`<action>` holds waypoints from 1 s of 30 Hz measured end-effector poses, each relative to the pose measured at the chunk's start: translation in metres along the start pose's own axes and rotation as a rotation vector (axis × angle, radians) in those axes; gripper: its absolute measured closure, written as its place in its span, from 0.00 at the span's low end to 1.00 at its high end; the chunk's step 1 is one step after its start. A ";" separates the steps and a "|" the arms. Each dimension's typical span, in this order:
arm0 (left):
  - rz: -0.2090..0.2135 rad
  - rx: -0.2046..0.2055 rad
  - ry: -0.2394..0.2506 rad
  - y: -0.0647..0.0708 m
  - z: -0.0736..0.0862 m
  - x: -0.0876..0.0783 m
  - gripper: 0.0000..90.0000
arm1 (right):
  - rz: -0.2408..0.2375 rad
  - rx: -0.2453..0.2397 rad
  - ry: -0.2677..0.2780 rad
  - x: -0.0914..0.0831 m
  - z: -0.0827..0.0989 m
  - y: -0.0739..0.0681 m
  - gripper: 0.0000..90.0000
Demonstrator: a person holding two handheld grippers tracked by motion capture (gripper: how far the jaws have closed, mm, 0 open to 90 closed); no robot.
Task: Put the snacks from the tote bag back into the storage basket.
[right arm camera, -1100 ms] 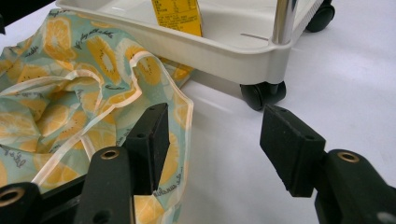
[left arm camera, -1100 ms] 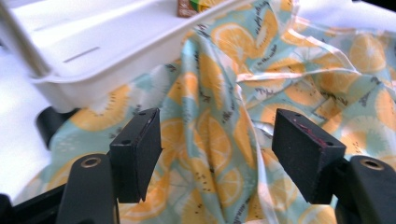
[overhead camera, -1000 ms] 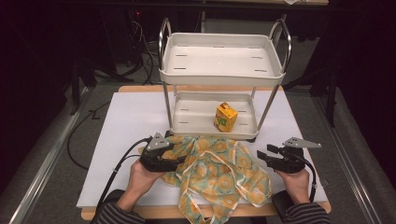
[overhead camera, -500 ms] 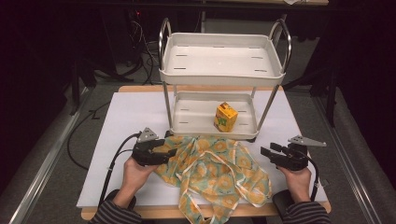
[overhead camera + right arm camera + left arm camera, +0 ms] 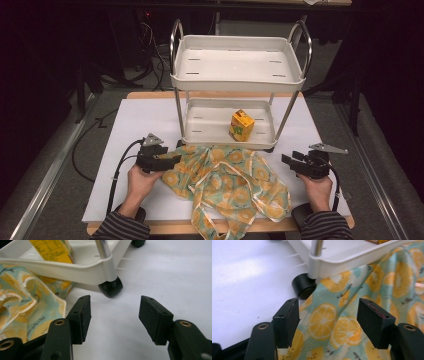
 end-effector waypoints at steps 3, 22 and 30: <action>-0.025 -0.009 -0.010 -0.006 0.000 0.002 0.39 | 0.044 -0.019 -0.008 0.002 0.000 0.003 0.48; -0.107 0.012 -0.046 -0.023 0.006 0.015 0.39 | 0.173 -0.142 -0.121 0.019 0.006 0.009 0.43; -0.127 0.080 -0.041 -0.022 0.012 0.019 0.38 | 0.187 -0.153 -0.144 0.026 0.008 0.011 0.42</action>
Point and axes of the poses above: each handheld gripper's, and its own axes: x roughly forward along the jaws, z roughly out of its underside, y roughly to its right, the point moved 4 cm from there along x, roughly forward along the jaws, and after that the axes turned 6 degrees about y, right-handed, at the moved point
